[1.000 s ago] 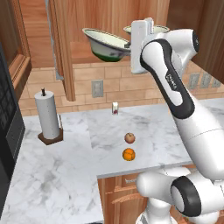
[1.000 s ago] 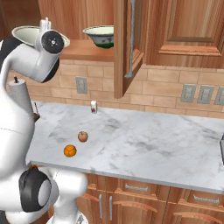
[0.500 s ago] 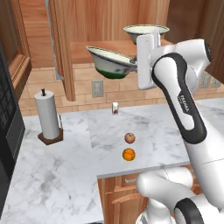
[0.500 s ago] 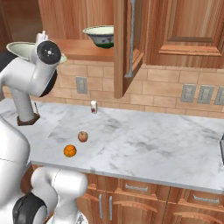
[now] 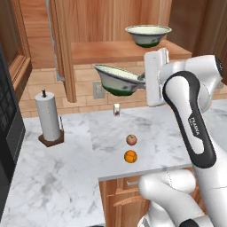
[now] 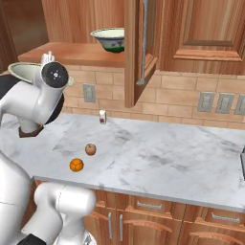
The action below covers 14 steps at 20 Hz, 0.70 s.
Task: Pick both bowls and place them on the counter. Then place the peach in one bowl and place the orange in the other bowl.
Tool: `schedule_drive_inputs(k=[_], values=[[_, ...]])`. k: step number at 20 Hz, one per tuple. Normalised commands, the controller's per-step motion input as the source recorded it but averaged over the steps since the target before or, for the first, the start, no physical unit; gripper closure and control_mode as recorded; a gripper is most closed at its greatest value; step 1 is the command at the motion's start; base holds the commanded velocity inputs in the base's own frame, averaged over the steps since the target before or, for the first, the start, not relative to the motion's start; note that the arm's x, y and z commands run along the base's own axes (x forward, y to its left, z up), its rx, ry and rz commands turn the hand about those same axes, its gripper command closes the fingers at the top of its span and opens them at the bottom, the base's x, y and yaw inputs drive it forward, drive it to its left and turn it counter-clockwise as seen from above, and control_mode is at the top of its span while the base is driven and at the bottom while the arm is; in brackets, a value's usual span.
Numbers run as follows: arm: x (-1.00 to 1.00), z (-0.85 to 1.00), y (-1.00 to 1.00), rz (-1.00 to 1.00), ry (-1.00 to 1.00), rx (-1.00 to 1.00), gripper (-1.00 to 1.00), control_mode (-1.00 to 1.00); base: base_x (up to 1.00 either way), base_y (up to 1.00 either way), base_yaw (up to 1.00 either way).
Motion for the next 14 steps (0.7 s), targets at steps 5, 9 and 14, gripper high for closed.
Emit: schedule_drive_inputs(k=[5,9,14], values=[[-0.34,-0.46,-0.46,0.00,0.00,-0.02,1.00,-1.00,0.00,0.00,0.00],[-0.21,-0.46,-0.37,-0.13,0.00,-0.12,1.00,-1.00,0.00,0.00,0.00],[-0.08,-0.39,-0.41,-0.20,0.00,-0.13,1.00,-1.00,0.00,0.00,0.00]])
